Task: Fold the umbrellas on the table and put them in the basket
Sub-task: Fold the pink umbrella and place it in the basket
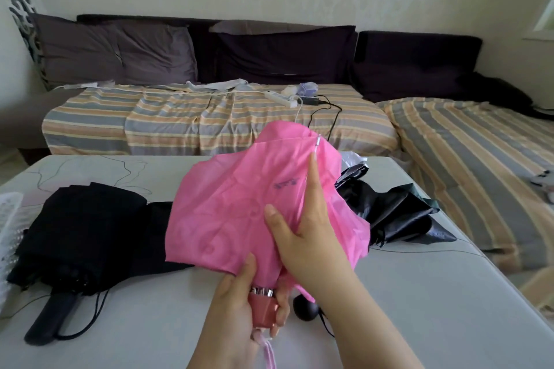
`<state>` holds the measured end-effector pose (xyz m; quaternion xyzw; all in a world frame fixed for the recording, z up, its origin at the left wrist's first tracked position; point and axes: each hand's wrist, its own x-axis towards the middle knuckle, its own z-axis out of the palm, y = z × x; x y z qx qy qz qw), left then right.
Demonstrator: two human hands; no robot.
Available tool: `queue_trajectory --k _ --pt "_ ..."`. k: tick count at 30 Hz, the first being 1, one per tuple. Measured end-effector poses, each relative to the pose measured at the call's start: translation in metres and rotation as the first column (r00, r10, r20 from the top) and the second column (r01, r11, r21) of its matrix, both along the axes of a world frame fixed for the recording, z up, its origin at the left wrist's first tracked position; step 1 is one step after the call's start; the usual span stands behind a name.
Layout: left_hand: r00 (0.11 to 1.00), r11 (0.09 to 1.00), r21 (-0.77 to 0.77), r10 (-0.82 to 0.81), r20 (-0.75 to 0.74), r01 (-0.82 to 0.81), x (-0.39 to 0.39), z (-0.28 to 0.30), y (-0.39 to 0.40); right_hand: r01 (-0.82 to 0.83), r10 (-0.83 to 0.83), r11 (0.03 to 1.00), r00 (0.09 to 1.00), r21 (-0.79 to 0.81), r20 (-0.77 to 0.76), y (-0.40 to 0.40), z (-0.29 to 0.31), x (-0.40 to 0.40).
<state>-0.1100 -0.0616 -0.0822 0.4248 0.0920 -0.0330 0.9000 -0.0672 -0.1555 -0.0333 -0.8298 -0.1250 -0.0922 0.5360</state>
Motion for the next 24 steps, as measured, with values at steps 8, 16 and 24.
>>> queue_trajectory --k 8,16,24 --pt "0.995 0.987 0.125 -0.098 -0.03 0.101 -0.003 0.0 -0.006 0.025 -0.035 0.998 0.986 -0.063 -0.163 0.004 -0.008 -0.002" --pt "0.994 0.918 0.387 -0.101 0.03 0.081 -0.01 0.003 -0.01 0.073 -0.059 0.979 0.995 0.192 -0.078 -0.002 -0.019 0.009" --pt "0.849 0.146 0.869 -0.186 0.494 -0.473 -0.032 -0.013 -0.019 0.208 -0.201 0.934 0.978 0.292 -0.052 -0.015 -0.01 0.011"
